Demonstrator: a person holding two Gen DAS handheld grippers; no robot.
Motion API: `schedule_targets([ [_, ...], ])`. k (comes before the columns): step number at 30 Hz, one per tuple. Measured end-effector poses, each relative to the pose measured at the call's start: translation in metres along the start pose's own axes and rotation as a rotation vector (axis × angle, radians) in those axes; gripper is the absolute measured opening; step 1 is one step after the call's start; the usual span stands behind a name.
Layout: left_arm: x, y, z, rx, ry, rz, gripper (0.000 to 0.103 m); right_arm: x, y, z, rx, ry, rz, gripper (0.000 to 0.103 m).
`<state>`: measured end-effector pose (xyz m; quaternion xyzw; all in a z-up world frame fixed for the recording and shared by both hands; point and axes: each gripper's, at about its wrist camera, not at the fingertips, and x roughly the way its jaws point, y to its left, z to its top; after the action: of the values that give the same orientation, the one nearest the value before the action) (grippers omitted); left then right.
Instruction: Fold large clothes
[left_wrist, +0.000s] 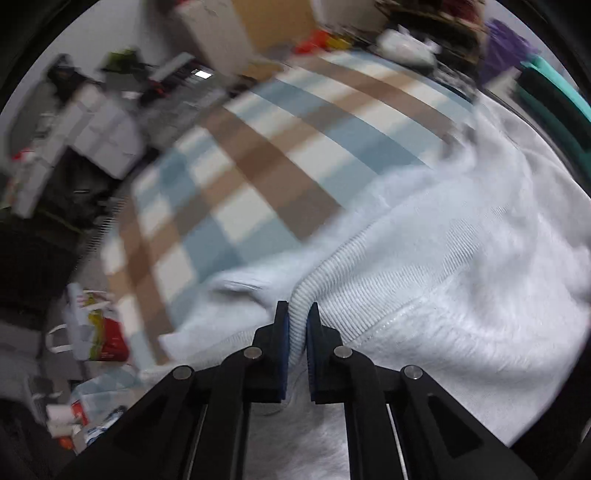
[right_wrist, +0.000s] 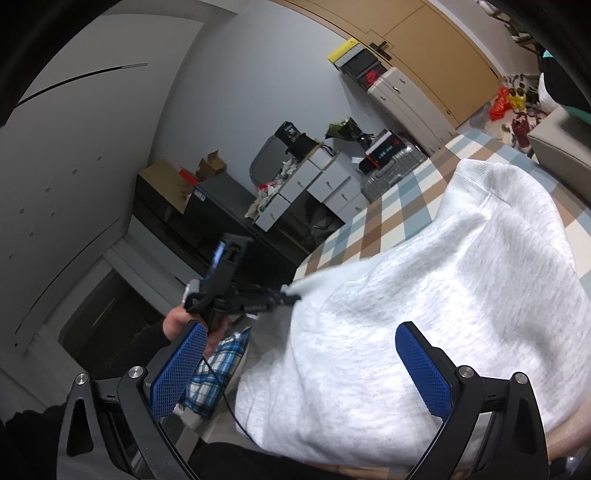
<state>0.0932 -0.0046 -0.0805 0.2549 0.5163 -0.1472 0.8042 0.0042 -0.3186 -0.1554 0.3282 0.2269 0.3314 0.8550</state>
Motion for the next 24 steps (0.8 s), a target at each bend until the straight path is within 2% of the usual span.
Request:
schedule_targets([
  [2, 0.015, 0.018, 0.003, -0.053, 0.009, 0.03, 0.003, -0.001, 0.002, -0.001, -0.012, 0.0, -0.016, 0.103],
  [4, 0.042, 0.026, -0.001, -0.114, 0.036, -0.008, 0.003, -0.001, 0.003, -0.002, -0.013, 0.004, -0.022, 0.103],
  [8, 0.076, 0.019, -0.005, -0.102, 0.072, 0.0, 0.003, 0.005, 0.006, 0.01, -0.065, 0.053, -0.085, 0.103],
  [13, 0.06, 0.031, -0.004, -0.158, 0.069, -0.052, 0.004, 0.024, 0.017, 0.063, -0.315, 0.148, -0.349, 0.103],
  [14, 0.058, 0.036, -0.004, -0.165, 0.069, -0.061, 0.004, 0.032, 0.015, 0.077, -0.37, 0.161, -0.406, 0.103],
  [15, 0.054, 0.038, -0.004, -0.173, 0.064, -0.065, 0.004, 0.044, 0.012, 0.095, -0.42, 0.175, -0.499, 0.103],
  [17, 0.052, 0.039, -0.004, -0.174, 0.051, -0.066, 0.004, 0.065, 0.005, 0.12, -0.499, 0.195, -0.587, 0.103],
  [19, 0.05, 0.037, -0.003, -0.164, 0.043, -0.054, 0.004, 0.099, -0.012, 0.142, -0.561, 0.281, -0.655, 0.103],
  [22, 0.049, 0.033, -0.002, -0.126, 0.044, -0.028, 0.004, 0.148, -0.049, 0.154, -0.564, 0.441, -0.779, 0.099],
  [23, 0.05, 0.033, -0.001, -0.122, 0.045, -0.025, 0.004, 0.166, -0.064, 0.152, -0.578, 0.524, -0.803, 0.089],
  [24, 0.049, 0.034, -0.001, -0.122, 0.046, -0.027, 0.004, 0.176, -0.073, 0.149, -0.577, 0.576, -0.815, 0.074],
])
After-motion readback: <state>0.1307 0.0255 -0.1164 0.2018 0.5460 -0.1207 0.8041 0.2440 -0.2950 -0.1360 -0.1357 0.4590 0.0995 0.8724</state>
